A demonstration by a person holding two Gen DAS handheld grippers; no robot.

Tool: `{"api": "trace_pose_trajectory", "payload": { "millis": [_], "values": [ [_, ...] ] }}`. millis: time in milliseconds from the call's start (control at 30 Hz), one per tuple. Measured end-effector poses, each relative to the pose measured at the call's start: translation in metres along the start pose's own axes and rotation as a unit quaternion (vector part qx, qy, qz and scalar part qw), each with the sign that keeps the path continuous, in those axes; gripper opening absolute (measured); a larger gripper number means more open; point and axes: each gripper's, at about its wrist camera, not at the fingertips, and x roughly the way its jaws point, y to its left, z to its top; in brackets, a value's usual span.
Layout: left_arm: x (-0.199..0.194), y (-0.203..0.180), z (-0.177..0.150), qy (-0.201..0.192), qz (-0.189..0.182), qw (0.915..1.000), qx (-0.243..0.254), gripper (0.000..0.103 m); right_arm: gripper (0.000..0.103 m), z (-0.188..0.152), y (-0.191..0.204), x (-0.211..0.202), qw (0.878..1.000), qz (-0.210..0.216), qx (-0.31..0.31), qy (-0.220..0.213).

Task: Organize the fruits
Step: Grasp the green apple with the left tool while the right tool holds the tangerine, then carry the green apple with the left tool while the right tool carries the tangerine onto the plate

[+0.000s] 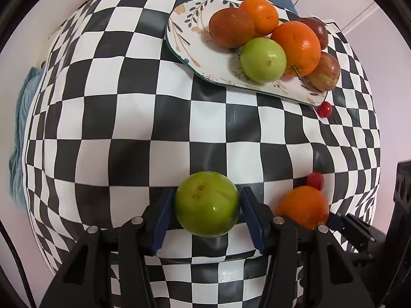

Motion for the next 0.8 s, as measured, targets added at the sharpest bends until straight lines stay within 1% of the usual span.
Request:
{"api": "trace_pose_trajectory", "payload": {
  "millis": [167, 333, 500, 567, 667, 800],
  "values": [
    [0.004, 0.0, 0.003, -0.004, 0.004, 1.0, 0.001, 0.051, 0.068, -0.001, 0.002, 0.004, 1.0, -0.004, -0.004, 0.001],
    [-0.009, -0.002, 0.0, -0.017, 0.014, 0.9997, 0.012, 0.05, 0.068, -0.01, 0.008, 0.001, 1.0, -0.008, -0.014, -0.013],
    [-0.023, 0.009, -0.006, -0.02, 0.004, 0.9998, 0.003, 0.05, 0.068, -0.011, 0.002, -0.006, 1.0, 0.001, -0.006, -0.014],
    [-0.02, 0.012, -0.007, -0.019, 0.01, 0.9998, 0.005, 0.05, 0.068, -0.01, 0.001, -0.007, 1.0, 0.003, -0.004, -0.014],
    [-0.002, 0.017, -0.004, -0.002, 0.01, 0.9999, -0.005, 0.05, 0.068, -0.007, -0.001, -0.003, 1.0, 0.005, -0.001, -0.009],
    [0.004, 0.018, 0.001, -0.022, 0.009, 0.9996, -0.013, 0.05, 0.069, -0.003, -0.003, 0.006, 1.0, 0.004, 0.008, 0.001]
  ]
}}
